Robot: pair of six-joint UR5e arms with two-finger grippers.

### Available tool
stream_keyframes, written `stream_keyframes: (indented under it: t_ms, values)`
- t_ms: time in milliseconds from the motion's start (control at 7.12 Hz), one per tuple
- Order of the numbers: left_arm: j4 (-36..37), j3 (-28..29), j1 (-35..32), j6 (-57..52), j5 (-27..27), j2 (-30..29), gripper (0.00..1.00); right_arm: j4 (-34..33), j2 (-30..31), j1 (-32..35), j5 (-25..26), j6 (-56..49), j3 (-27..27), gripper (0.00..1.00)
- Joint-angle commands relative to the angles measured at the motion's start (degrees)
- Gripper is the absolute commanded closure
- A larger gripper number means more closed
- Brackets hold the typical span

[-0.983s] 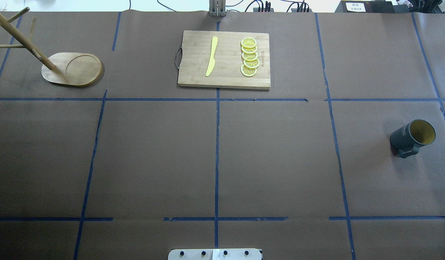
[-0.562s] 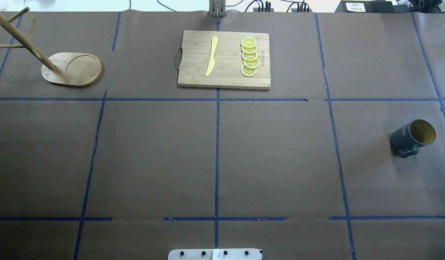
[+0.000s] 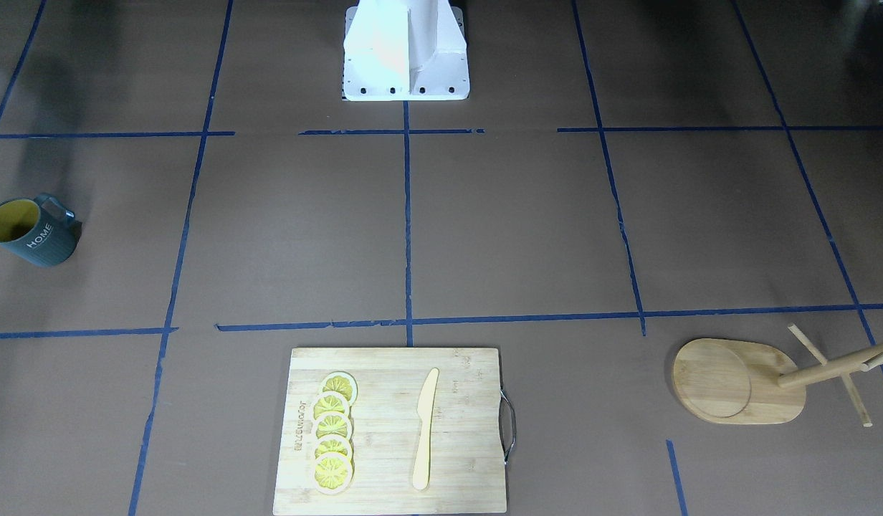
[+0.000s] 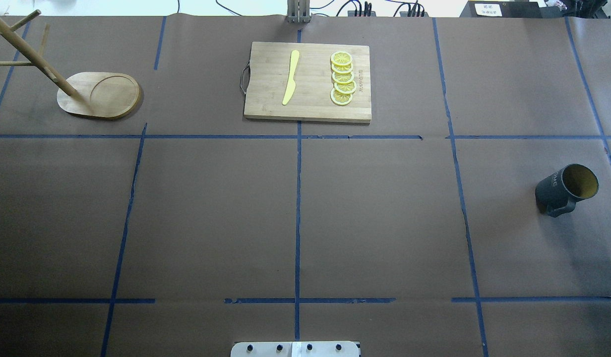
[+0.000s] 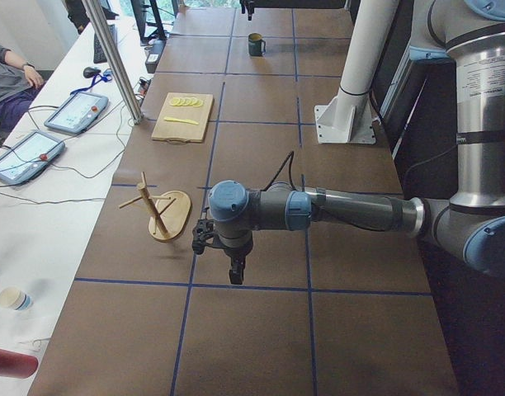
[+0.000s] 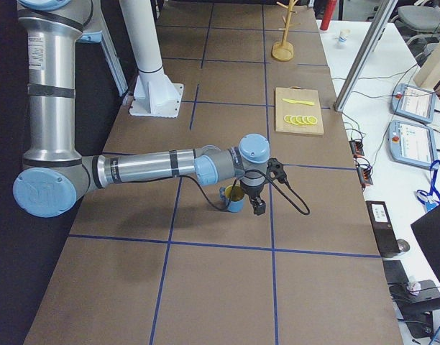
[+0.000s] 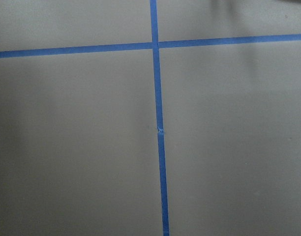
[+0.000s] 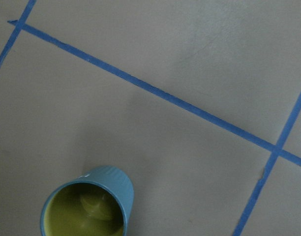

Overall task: Hang cup on storage rack
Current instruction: 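Move the right gripper down toward the teal mug, then grasp the teal mug by its rim with the right gripper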

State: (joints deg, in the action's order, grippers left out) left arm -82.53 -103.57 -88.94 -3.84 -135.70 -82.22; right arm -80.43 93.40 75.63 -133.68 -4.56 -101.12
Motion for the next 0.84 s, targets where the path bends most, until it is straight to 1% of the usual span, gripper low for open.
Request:
stream_keyframes:
  t_ms: [0, 421, 562, 702]
  values:
    - [0.0, 0.12, 0.0, 0.06, 0.0, 0.05, 0.0, 0.01, 0.12, -3.9, 0.44, 0.25, 1.09, 0.0]
    - [0.0, 0.03, 0.0, -0.03, 0.0, 0.48, 0.0, 0.01, -0.23, -5.92, 0.44, 0.25, 2.24, 0.0]
    - [0.09, 0.03, 0.0, 0.06, 0.0, 0.49, 0.0, 0.09, -0.41, -6.89, 0.44, 0.16, 3.28, 0.0]
    - [0.09, -0.14, 0.0, -0.03, 0.0, 0.66, 0.0, 0.01, -1.98, -7.25, 0.44, 0.25, 5.04, 0.0]
